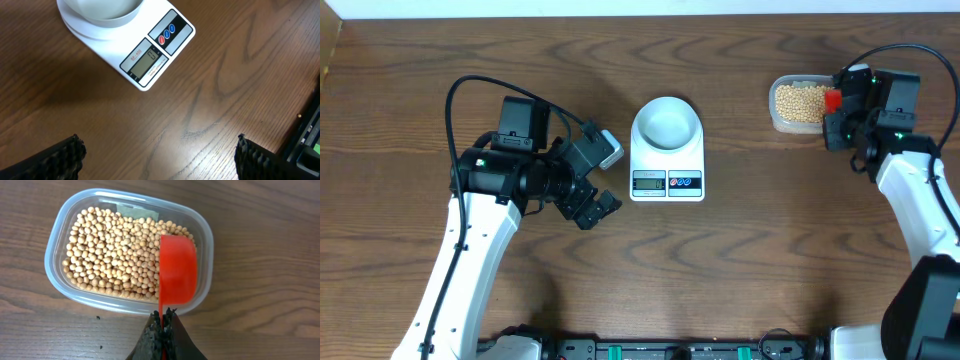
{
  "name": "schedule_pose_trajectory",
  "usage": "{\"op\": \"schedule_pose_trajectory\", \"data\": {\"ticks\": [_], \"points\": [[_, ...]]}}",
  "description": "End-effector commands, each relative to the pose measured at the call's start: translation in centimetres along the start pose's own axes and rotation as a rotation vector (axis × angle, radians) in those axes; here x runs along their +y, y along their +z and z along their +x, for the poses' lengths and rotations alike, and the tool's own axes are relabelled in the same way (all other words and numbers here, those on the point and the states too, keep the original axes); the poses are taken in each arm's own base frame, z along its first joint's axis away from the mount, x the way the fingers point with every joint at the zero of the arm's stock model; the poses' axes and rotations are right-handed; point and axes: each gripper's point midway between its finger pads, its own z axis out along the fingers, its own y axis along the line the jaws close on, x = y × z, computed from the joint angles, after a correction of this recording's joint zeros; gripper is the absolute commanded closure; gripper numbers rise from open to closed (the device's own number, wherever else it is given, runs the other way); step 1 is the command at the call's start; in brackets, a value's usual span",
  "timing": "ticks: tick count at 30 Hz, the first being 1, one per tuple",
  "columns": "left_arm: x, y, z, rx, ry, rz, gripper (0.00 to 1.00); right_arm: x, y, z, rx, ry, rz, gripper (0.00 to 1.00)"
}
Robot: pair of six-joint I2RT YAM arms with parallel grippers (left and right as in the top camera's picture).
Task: Scoop item into bowl and weigh 50g on scale
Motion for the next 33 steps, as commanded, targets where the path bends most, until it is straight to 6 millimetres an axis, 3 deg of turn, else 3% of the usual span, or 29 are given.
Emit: {"op": "schedule_pose_trajectory", "data": {"ticks": [1, 33], "points": [[0.15, -0.71, -0.3, -0.011, 0.02, -0.022, 0.02, 0.12, -0.04, -0.83, -0.014, -0.027, 0.01, 0.99], [0.15, -0.71, -0.3, -0.011, 0.02, -0.022, 0.02, 0.3, -0.03, -0.7, -0.01, -0.032, 0.004, 0.99]]}}
